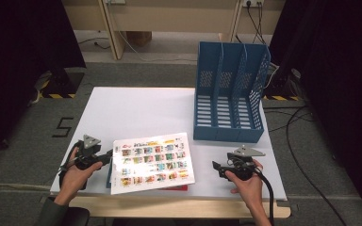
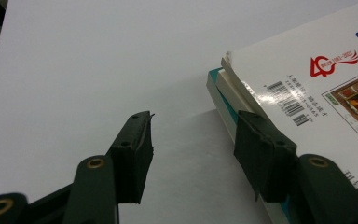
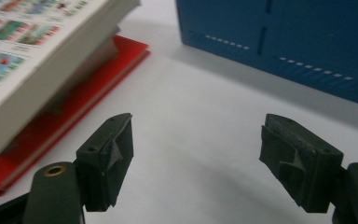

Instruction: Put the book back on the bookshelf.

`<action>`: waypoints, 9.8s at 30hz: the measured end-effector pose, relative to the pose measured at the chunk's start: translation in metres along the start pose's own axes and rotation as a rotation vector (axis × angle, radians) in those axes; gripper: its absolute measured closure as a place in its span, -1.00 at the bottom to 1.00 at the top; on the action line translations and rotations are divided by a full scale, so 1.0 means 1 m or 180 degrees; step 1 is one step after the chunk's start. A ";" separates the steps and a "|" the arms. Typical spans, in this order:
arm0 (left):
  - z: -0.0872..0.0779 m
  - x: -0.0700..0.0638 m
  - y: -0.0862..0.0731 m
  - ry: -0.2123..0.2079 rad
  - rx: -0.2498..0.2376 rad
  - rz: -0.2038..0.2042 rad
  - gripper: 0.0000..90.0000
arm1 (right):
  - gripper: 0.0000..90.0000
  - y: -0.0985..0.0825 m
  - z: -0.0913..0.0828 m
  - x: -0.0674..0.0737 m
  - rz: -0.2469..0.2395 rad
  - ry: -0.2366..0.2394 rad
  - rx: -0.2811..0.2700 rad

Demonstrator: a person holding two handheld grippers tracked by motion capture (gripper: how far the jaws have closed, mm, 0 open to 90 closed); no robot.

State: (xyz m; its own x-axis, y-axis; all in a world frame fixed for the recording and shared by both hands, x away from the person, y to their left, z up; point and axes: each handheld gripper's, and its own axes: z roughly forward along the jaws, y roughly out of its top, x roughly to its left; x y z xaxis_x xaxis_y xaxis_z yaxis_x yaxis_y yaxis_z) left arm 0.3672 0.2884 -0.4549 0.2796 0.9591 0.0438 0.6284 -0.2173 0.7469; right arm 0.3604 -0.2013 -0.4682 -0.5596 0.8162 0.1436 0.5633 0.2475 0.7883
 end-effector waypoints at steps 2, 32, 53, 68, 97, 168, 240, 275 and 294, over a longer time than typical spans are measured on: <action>0.000 0.000 0.000 -0.0003 -0.0005 -0.0003 0.01 | -0.42 0.001 0.000 0.003 -0.0005 0.0047 -0.0018; -0.012 -0.015 0.003 -0.0144 -0.0021 0.0279 -0.08 | -0.43 0.004 0.006 0.027 0.0145 0.0592 -0.0038; -0.010 -0.027 0.003 -0.0142 -0.0069 0.0337 -0.02 | -0.45 0.004 0.020 0.048 0.0387 0.1121 0.0112; -0.010 -0.036 0.002 -0.0199 -0.0107 0.0313 0.18 | -0.34 0.010 0.031 0.050 0.0679 0.1398 0.0174; 0.001 -0.066 0.001 -0.0148 -0.0296 0.0282 -0.10 | 0.27 0.175 -0.001 0.070 -0.0019 0.1203 -0.0203; 0.010 -0.047 -0.004 -0.0368 -0.0383 -0.0204 -0.66 | 0.46 0.164 -0.010 0.142 -0.0576 0.1743 -0.0824; 0.025 0.050 -0.008 0.0170 -0.0465 -0.1198 -0.67 | 0.60 0.253 -0.116 -0.039 0.0875 0.0314 -0.1575; 0.038 0.050 -0.016 0.0109 -0.0265 -0.1154 -0.67 | 0.60 0.321 -0.069 -0.050 0.1229 0.0251 -0.1844; 0.039 0.049 -0.017 0.0121 -0.0245 -0.1076 -0.67 | 0.59 0.313 -0.024 -0.081 0.1485 -0.0008 -0.1740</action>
State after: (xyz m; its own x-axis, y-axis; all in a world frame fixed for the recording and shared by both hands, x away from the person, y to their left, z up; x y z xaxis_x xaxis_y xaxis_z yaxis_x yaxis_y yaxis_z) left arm 0.3987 0.3321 -0.4917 0.0367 0.9809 -0.1910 0.6239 0.1268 0.7711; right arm 0.5672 -0.2026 -0.2184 -0.3329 0.7745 0.5378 0.3580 -0.4238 0.8320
